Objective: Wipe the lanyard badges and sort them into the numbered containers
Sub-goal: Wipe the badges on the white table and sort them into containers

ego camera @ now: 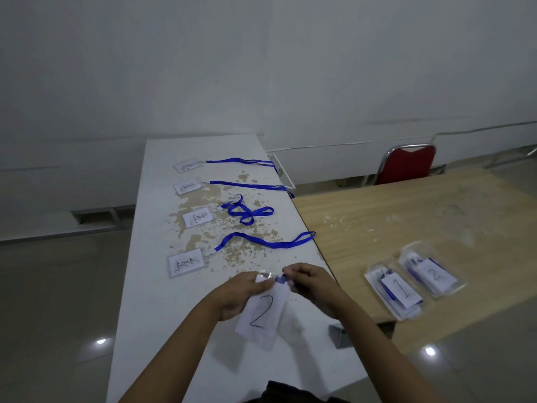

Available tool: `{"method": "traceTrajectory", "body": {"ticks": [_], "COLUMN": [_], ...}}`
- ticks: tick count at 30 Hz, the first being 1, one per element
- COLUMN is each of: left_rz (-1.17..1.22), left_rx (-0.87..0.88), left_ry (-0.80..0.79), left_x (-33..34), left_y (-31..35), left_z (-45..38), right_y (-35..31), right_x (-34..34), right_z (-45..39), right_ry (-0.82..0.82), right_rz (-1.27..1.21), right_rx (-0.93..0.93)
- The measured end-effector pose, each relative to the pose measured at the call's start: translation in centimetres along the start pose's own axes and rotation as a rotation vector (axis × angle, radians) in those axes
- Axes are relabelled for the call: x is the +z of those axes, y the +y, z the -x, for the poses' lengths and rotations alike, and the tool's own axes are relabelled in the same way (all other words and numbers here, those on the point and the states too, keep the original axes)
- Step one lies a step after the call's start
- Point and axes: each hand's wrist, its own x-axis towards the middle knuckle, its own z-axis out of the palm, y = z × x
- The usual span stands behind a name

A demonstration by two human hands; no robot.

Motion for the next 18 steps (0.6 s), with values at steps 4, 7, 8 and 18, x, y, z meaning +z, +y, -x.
{"method": "traceTrajectory", "body": {"ticks": [4, 7, 8, 18], "left_rz": [0.236, 0.304, 0.304, 0.196], "left_rx": [0.079, 0.096, 0.094, 0.113], "left_ry": [0.044, 0.162, 0.203, 0.248], "left_x": [1.5, 3.2, 3.9, 9.2], "left_y": [-0.4, -0.8, -1.0, -1.9], "left_z": [-1.4, -2.8, -3.3, -6.2], "right_y": [2.5, 3.7, 4.0, 3.6], "right_x": [1.1, 2.0, 2.1, -1.2], "right_z": [1.0, 2.0, 2.4, 7.4], "right_ry": [-0.044, 0.022, 0.075, 0.253], "right_rz": [-0.414, -0.464, -0.452, -0.526], "right_rx": [-0.002, -0.003, 0.007, 0.06]}}
